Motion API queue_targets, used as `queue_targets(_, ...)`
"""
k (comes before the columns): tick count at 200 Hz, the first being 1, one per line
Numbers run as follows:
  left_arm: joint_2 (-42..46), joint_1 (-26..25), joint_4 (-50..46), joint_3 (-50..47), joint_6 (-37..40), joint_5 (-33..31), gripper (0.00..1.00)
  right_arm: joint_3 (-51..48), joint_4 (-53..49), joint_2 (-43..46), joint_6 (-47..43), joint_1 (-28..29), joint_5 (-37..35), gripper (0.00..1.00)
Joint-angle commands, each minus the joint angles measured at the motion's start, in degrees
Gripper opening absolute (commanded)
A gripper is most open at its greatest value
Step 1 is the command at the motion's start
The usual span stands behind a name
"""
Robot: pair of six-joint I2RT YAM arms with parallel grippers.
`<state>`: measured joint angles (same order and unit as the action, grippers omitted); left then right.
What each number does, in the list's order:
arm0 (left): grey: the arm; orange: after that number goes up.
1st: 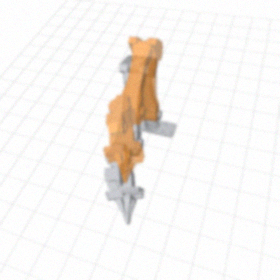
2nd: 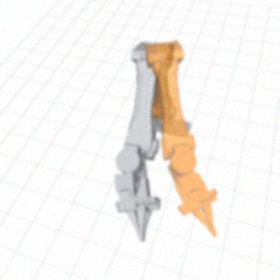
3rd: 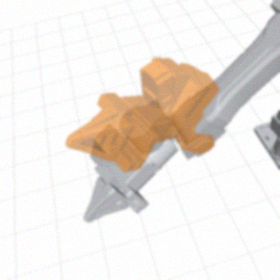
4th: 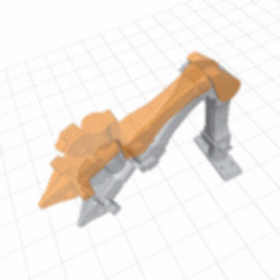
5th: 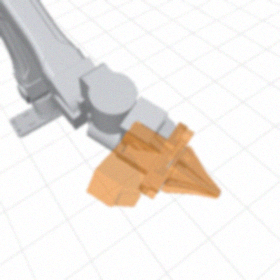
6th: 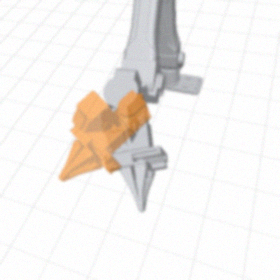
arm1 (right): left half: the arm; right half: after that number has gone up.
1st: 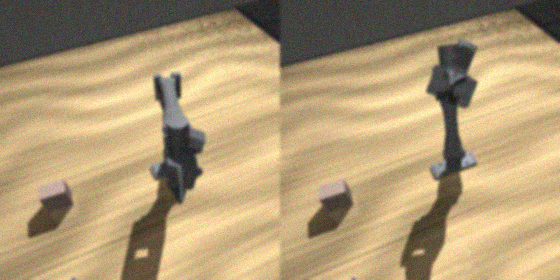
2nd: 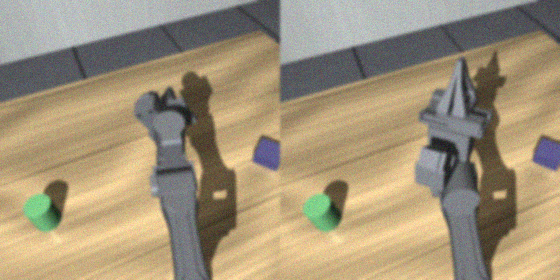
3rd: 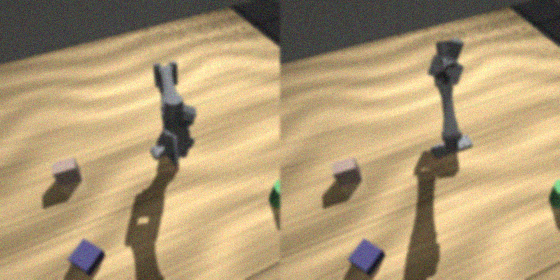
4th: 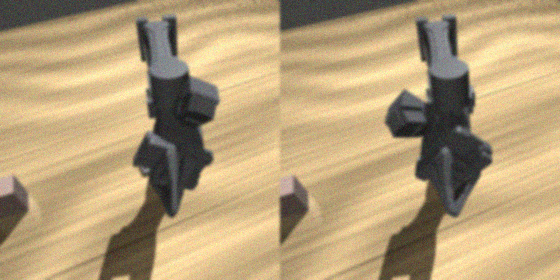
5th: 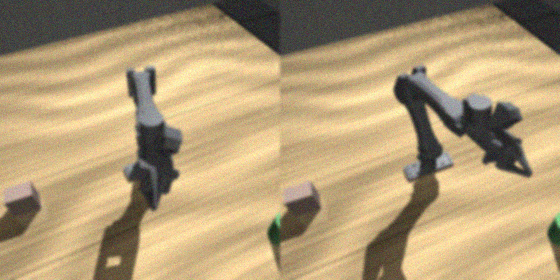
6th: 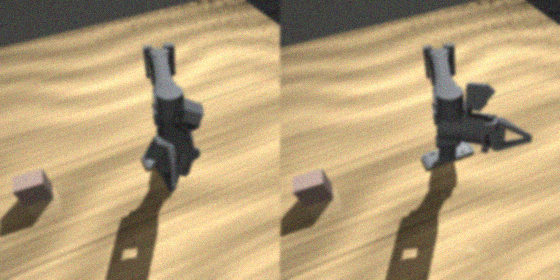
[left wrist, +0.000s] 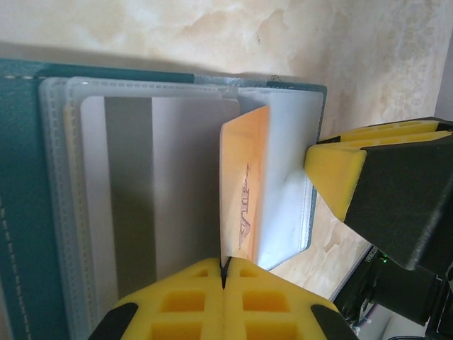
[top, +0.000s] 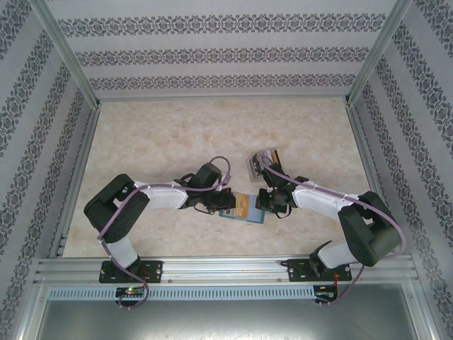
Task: Put the credit cards into the card holder
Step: Insert the credit card into the card slot.
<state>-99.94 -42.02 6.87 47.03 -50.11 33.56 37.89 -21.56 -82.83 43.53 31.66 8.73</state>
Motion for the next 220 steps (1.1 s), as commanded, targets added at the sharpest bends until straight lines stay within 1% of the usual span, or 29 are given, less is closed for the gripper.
queue_targets(1, -1.95, -1.4, -1.14, 0.83, 1.15, -0.3, 0.0, -2.04, 0.03, -3.98, 0.15, 0.99, -2.1, 0.24)
queue_targets(30, -2.74, -1.58, -1.6, 1.8, 1.75, -0.4, 0.0, -2.21, 0.12, -3.93, 0.15, 1.04, -2.07, 0.24)
queue_targets(102, -5.24, -3.28, -4.1, 5.76, 2.93, -0.75, 0.07, -2.21, 0.73, -3.56, 0.77, 1.01, -1.83, 0.24)
queue_targets(147, -6.58, -4.38, -6.93, 8.29, 3.95, -1.92, 0.16, -2.38, 1.35, -2.28, 1.44, 1.03, -1.44, 0.25)
queue_targets(174, -5.86, -4.56, -10.37, 9.26, 5.19, -4.24, 0.21, -2.42, 1.27, 1.53, 2.08, 0.88, -1.45, 0.26)
queue_targets(196, -4.74, -4.56, -12.31, 9.57, 5.98, -5.78, 0.24, -2.86, 0.18, 5.28, 2.35, 0.4, -3.22, 0.28)
queue_targets(207, -4.56, -4.61, -12.89, 9.76, 6.24, -6.11, 0.25, -3.07, -0.78, 6.12, 2.09, -0.17, -3.9, 0.28)
queue_targets(220, -4.63, -4.65, -13.26, 10.23, 6.52, -5.9, 0.28, -3.72, -1.28, 6.37, 2.03, -0.67, -4.74, 0.28)
